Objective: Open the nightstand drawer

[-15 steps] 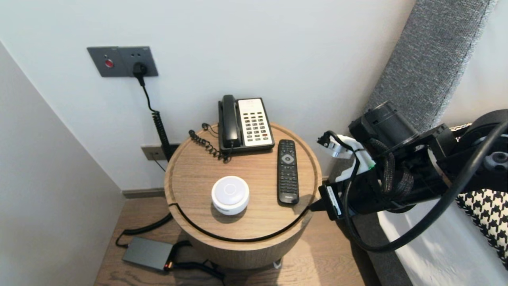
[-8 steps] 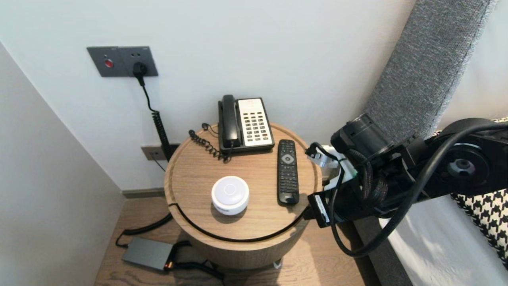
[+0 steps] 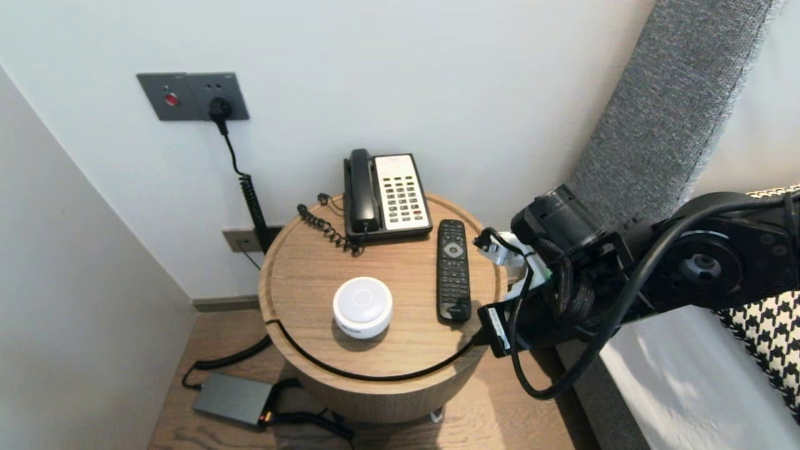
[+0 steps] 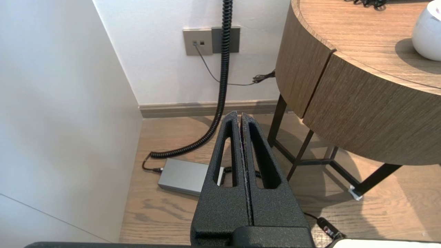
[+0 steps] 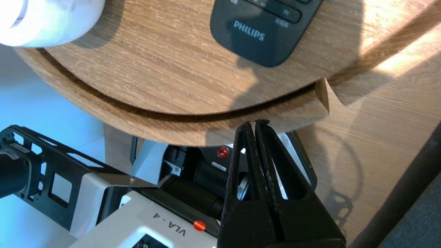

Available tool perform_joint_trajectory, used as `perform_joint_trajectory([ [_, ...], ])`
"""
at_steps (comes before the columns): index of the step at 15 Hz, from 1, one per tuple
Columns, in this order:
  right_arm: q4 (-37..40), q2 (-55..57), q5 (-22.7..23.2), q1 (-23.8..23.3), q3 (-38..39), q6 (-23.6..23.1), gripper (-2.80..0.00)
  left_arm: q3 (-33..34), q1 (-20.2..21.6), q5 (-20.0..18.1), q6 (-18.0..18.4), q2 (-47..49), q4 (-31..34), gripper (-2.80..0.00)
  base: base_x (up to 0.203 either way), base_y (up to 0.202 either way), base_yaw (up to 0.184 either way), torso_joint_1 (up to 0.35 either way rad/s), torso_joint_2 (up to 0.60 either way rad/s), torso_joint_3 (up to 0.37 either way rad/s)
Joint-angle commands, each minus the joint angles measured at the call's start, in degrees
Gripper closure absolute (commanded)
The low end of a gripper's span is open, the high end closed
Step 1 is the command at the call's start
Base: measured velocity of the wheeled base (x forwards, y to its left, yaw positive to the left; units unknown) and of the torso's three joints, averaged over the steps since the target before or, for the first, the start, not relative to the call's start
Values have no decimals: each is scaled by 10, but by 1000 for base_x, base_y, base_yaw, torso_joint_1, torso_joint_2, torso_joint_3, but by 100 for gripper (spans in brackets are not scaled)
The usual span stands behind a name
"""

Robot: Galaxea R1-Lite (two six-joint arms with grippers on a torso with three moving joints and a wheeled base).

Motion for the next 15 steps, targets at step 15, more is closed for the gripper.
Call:
perform_joint_trajectory([
  [15, -17, 21, 0, -5, 17, 1, 0, 7, 0, 0, 0, -1, 0, 0, 0, 0, 0, 0, 0, 0],
])
